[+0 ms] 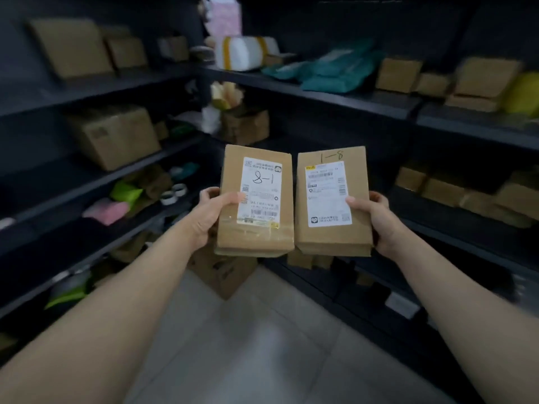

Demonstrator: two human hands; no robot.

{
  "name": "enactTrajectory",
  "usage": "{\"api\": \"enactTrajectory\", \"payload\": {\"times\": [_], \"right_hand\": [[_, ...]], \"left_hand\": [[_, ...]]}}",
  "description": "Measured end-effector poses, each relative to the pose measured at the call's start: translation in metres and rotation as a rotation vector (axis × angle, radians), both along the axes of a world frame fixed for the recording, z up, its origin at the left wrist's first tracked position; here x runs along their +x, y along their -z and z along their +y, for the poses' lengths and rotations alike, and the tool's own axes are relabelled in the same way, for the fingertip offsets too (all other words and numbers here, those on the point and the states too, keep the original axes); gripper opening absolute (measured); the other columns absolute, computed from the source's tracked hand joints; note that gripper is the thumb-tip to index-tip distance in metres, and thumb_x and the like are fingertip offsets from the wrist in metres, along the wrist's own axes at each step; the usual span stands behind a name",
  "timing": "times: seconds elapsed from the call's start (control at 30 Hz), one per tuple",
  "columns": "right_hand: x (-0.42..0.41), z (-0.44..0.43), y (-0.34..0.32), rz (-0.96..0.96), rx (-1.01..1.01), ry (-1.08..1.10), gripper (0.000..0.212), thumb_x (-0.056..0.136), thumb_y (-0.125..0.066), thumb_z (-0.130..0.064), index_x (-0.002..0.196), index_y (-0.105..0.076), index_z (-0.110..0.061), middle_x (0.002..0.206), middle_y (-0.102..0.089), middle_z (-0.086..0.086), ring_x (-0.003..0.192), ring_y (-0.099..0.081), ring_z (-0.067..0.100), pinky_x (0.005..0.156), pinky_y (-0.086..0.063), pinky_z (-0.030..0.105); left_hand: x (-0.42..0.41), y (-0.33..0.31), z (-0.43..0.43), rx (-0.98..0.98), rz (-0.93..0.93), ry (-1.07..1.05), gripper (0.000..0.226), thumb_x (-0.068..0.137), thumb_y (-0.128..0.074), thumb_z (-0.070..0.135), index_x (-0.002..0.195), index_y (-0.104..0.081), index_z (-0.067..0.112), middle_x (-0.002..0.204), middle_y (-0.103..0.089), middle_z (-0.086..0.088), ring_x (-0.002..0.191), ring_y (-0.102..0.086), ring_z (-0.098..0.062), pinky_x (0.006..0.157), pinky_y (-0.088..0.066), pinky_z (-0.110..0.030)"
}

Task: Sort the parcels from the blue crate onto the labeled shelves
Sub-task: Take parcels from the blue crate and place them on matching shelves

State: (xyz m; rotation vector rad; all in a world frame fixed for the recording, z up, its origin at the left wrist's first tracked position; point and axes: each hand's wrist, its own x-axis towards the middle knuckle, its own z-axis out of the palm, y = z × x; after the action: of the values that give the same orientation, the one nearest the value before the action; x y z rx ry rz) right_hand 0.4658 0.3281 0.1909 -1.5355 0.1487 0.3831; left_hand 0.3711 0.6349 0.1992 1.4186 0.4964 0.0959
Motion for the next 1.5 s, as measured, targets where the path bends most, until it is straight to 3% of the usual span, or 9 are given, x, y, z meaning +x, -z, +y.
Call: {"api": "enactTrajectory", "payload": {"times": [0.13, 0.23, 0.37, 0.57, 0.77, 0.93, 1.1, 1.37, 1.5], "right_hand": [[0.030, 0.094, 0.001, 0.013, -0.001, -0.223, 0.080, 0.071, -0.079, -0.036, 0.133, -0.028, -0.038, 0.113, -0.061, 0.006, 0.096, -0.064, 0.029, 0.065, -0.054, 0.039], [0.045, 0.165, -0.002, 0.004, 0.008, -0.380, 0.073, 0.070, -0.080, -0.036, 0.126, -0.032, -0.037, 0.113, -0.062, 0.006, 0.098, -0.065, 0.029, 0.076, -0.056, 0.045], [0.050, 0.253, -0.003, -0.016, 0.032, -0.582, 0.066, 0.074, -0.078, -0.030, 0.124, -0.036, -0.028, 0.114, -0.062, 0.007, 0.099, -0.065, 0.028, 0.084, -0.055, 0.047], [0.012, 0.358, 0.009, 0.009, -0.019, -0.871, 0.067, 0.076, -0.077, -0.030, 0.127, -0.033, -0.031, 0.114, -0.062, 0.007, 0.100, -0.064, 0.030, 0.082, -0.055, 0.048], [-0.039, 0.454, 0.017, 0.035, -0.077, -1.015, 0.065, 0.076, -0.077, -0.029, 0.125, -0.034, -0.032, 0.109, -0.062, 0.005, 0.098, -0.063, 0.029, 0.078, -0.055, 0.047], [-0.082, 0.539, 0.035, 0.075, -0.123, -1.033, 0.068, 0.075, -0.078, -0.029, 0.125, -0.032, -0.031, 0.109, -0.063, 0.006, 0.094, -0.065, 0.027, 0.064, -0.054, 0.039], [-0.115, 0.611, 0.060, 0.087, -0.233, -1.033, 0.074, 0.077, -0.075, -0.034, 0.135, -0.031, -0.025, 0.108, -0.062, 0.005, 0.090, -0.064, 0.025, 0.058, -0.049, 0.035], [-0.132, 0.701, 0.105, 0.185, -0.355, -1.060, 0.078, 0.077, -0.075, -0.034, 0.140, -0.031, -0.023, 0.111, -0.063, 0.009, 0.091, -0.065, 0.028, 0.057, -0.052, 0.036], [-0.132, 0.750, 0.131, 0.251, -0.394, -1.089, 0.081, 0.074, -0.078, -0.034, 0.141, -0.033, -0.020, 0.116, -0.064, 0.013, 0.097, -0.065, 0.033, 0.069, -0.057, 0.047]], "left_hand": [[-0.037, 0.000, 0.068, -0.065, 0.015, -0.195, 0.085, 0.060, -0.084, 0.034, 0.129, -0.035, 0.024, 0.110, -0.068, -0.011, 0.097, -0.068, -0.030, 0.086, -0.055, -0.050], [-0.071, 0.000, 0.106, -0.089, 0.021, -0.354, 0.077, 0.068, -0.081, 0.031, 0.127, -0.032, 0.027, 0.108, -0.068, -0.009, 0.091, -0.070, -0.028, 0.076, -0.059, -0.045], [-0.121, -0.001, 0.142, -0.044, 0.053, -0.577, 0.084, 0.066, -0.080, 0.042, 0.130, -0.028, 0.030, 0.114, -0.065, -0.005, 0.098, -0.067, -0.026, 0.086, -0.055, -0.047], [-0.204, 0.018, 0.173, -0.110, 0.048, -0.884, 0.088, 0.058, -0.082, 0.044, 0.128, -0.031, 0.030, 0.110, -0.065, -0.004, 0.092, -0.069, -0.024, 0.066, -0.058, -0.040], [-0.274, 0.047, 0.223, -0.158, 0.037, -1.100, 0.083, 0.062, -0.082, 0.034, 0.128, -0.034, 0.023, 0.110, -0.065, -0.008, 0.094, -0.067, -0.024, 0.076, -0.057, -0.041], [-0.319, 0.074, 0.291, -0.177, 0.077, -1.153, 0.068, 0.074, -0.077, 0.029, 0.123, -0.031, 0.022, 0.110, -0.061, -0.006, 0.091, -0.065, -0.021, 0.071, -0.055, -0.035], [-0.358, 0.094, 0.363, -0.191, 0.181, -1.156, 0.066, 0.075, -0.076, 0.030, 0.123, -0.031, 0.021, 0.105, -0.060, -0.002, 0.087, -0.063, -0.018, 0.062, -0.052, -0.032], [-0.375, 0.135, 0.462, -0.219, 0.275, -1.095, 0.072, 0.070, -0.079, 0.034, 0.122, -0.031, 0.021, 0.107, -0.061, -0.005, 0.089, -0.065, -0.020, 0.058, -0.052, -0.030], [-0.366, 0.155, 0.513, -0.253, 0.305, -1.076, 0.077, 0.067, -0.081, 0.035, 0.124, -0.030, 0.024, 0.106, -0.062, -0.005, 0.084, -0.068, -0.019, 0.050, -0.054, -0.027]]}}
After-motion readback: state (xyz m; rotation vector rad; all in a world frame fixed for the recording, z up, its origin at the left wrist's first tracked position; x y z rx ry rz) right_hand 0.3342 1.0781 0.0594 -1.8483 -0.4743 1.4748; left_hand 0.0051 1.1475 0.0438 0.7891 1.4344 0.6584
